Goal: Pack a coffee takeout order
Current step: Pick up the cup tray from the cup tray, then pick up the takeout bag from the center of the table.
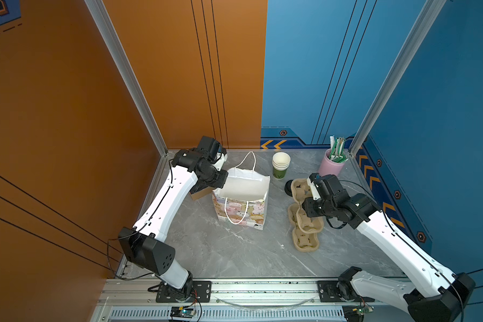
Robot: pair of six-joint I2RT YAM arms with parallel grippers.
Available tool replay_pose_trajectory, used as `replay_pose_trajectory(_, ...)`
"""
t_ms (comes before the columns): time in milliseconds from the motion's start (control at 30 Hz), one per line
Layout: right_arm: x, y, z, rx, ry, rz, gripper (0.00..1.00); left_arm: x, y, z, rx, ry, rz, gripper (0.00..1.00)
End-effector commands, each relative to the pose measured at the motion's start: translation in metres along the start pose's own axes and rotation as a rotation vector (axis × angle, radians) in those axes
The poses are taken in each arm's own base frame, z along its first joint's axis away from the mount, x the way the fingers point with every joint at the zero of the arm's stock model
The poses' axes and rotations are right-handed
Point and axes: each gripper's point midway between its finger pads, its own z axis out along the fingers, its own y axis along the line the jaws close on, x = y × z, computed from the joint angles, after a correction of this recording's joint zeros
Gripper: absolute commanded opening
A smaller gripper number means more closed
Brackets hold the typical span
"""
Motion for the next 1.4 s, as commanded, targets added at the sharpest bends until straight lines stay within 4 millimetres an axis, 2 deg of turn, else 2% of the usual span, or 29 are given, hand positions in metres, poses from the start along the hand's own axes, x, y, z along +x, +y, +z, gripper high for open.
replay_pose_trajectory(0,-0.029,0.014,-0.035,-0.069,-0.107,-0.088,0.33,-0.002,-0.016,0.0,0.077,-0.001,0.028,0.0)
replay_pose_trajectory(167,-0.07,0.05,-0.072,-0.219,-0.26,-0.181,0.33,-0.005,-0.021,-0.003,0.102,-0.018,0.027,0.0)
replay_pose_trajectory(333,-0.105,0.098,-0.092,-0.36,-0.365,-0.3,0.33,-0.009,-0.025,-0.008,0.117,-0.041,0.039,0.0)
replay_pose_trajectory(567,-0.144,0.165,-0.086,-0.49,-0.421,-0.452,0.33,-0.009,-0.034,-0.011,0.164,-0.061,0.051,0.0)
replay_pose_trajectory(600,-0.142,0.181,-0.086,-0.529,-0.419,-0.485,0.33,-0.008,-0.034,-0.01,0.165,-0.058,0.051,0.0)
replay_pose_trajectory(667,-0.146,0.2,-0.079,-0.564,-0.419,-0.519,0.33,-0.007,-0.034,-0.01,0.166,-0.057,0.051,0.0)
replay_pose_trajectory(733,-0.146,0.213,-0.067,-0.586,-0.399,-0.546,0.33,-0.007,-0.034,-0.009,0.169,-0.057,0.051,0.0)
replay_pose_trajectory(800,-0.152,0.225,-0.066,-0.618,-0.414,-0.565,0.33,-0.007,-0.035,-0.008,0.174,-0.058,0.054,0.0)
replay_pose_trajectory(967,-0.146,0.23,-0.034,-0.613,-0.37,-0.599,0.31,-0.009,-0.031,-0.011,0.172,-0.076,0.047,0.0)
replay_pose_trajectory(1033,-0.143,0.229,-0.028,-0.609,-0.357,-0.609,0.31,-0.011,-0.029,-0.013,0.174,-0.087,0.041,0.0)
replay_pose_trajectory(1067,-0.136,0.227,-0.02,-0.605,-0.333,-0.618,0.31,-0.011,-0.028,-0.014,0.176,-0.093,0.04,0.0)
replay_pose_trajectory(1167,-0.125,0.221,-0.011,-0.594,-0.308,-0.637,0.31,-0.013,-0.027,-0.016,0.184,-0.105,0.041,0.0)
replay_pose_trajectory(1367,-0.118,0.203,-0.003,-0.566,-0.287,-0.634,0.3,-0.02,-0.026,-0.026,0.188,-0.144,0.06,0.0)
